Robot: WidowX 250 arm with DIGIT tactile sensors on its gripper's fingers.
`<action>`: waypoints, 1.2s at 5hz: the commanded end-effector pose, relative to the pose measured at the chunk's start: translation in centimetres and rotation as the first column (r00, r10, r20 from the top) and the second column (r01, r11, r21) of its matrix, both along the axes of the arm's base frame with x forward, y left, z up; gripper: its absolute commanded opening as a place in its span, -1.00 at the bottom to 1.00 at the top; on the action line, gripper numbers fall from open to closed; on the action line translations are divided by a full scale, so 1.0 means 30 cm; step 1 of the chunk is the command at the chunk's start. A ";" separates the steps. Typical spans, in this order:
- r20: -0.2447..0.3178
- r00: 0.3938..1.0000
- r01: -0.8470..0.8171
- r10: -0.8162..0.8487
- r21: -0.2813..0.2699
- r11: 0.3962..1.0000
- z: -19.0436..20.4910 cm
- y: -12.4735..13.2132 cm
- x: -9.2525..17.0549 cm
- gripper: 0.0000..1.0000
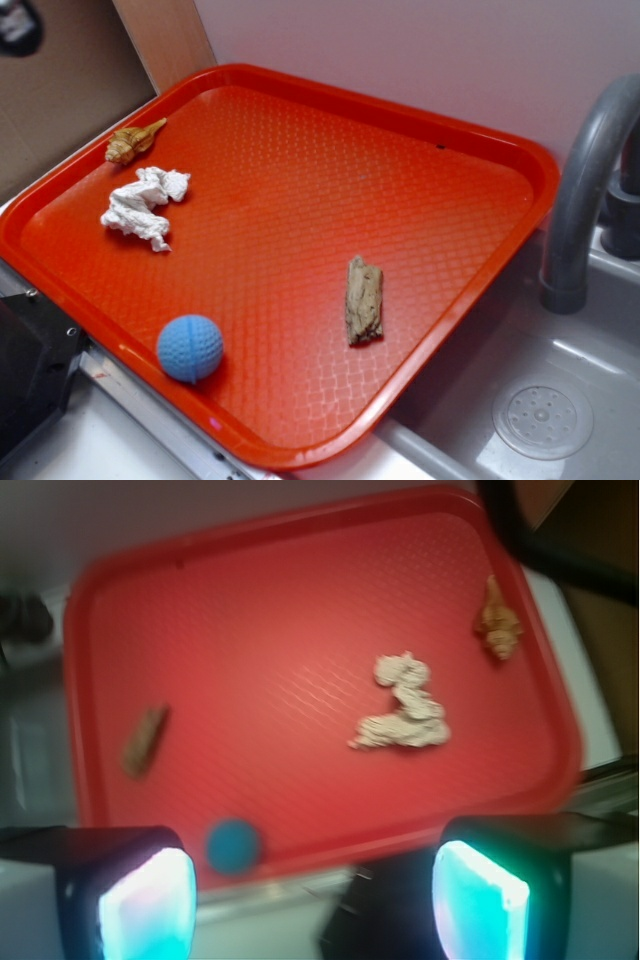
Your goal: Grab the wood chip.
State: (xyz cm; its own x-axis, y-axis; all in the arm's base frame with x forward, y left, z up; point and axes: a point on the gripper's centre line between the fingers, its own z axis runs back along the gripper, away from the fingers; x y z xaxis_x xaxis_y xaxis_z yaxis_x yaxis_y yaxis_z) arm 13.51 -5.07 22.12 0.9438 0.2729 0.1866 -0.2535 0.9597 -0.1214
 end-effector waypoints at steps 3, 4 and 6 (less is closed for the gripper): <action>-0.037 0.985 -0.170 0.168 -0.076 0.982 -0.301 -0.298 0.226 1.00; -0.090 0.988 -0.135 0.129 -0.066 0.989 -0.391 -0.364 0.259 1.00; -0.156 0.986 -0.060 0.054 -0.035 0.998 -0.530 -0.460 0.308 1.00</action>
State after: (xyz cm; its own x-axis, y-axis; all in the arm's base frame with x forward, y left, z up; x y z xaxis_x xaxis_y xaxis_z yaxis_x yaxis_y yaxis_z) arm 22.07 -18.30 4.93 0.9410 0.3384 -0.0025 -0.3376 0.9382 -0.0764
